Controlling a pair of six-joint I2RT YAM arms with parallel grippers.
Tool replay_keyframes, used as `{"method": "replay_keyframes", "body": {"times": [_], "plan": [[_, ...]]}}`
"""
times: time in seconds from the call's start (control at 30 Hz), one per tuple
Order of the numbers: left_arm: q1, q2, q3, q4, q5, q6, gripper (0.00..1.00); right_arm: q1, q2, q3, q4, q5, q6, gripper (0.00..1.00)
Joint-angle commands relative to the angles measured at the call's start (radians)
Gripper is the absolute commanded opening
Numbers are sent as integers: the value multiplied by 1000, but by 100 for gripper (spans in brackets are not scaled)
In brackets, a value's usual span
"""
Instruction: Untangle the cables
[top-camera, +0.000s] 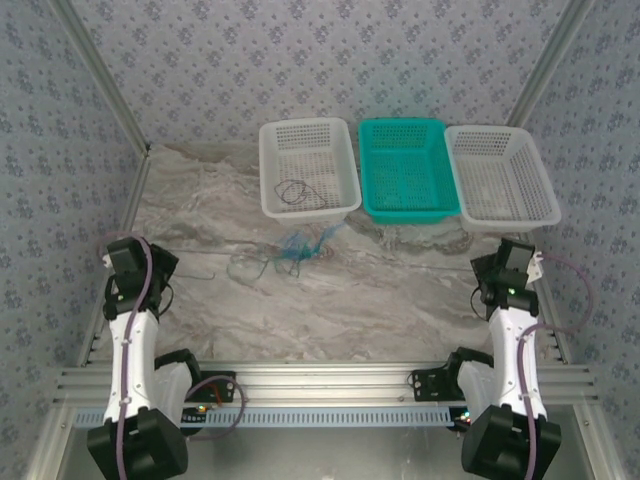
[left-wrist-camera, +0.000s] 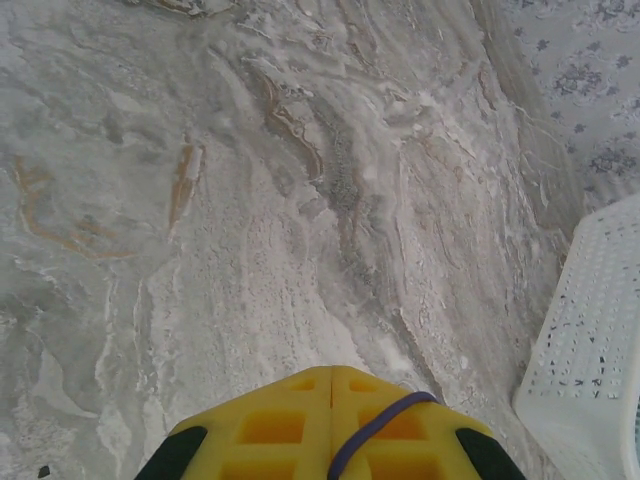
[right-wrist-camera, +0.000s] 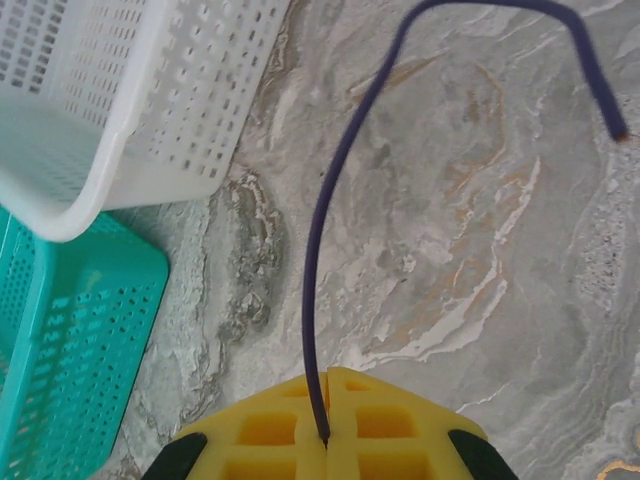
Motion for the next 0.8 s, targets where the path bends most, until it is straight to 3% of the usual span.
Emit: {"method": "replay_keyframes", "body": {"times": [0.0,0.33,0.47,0.63,0.7,0.77], "plan": [[34,11,75,13,-109,-10,0,-52,23,45,-10,89,41,0],[119,8,129,-59,-125,11,0,-233,35,80,-29,59,57,0],[150,41,167,-59,-79,49,0,-279,49,131,-10,23,13,0],[151,79,199,-53,-41,79,0,-259,72,187,55,-77,-74,0],[151,84,175,30,74,92,0,-192,74,217,102,-161,-104,0],[110,94,137,159,229,104,0,-53,82,253,202,-269,-153,0]]}}
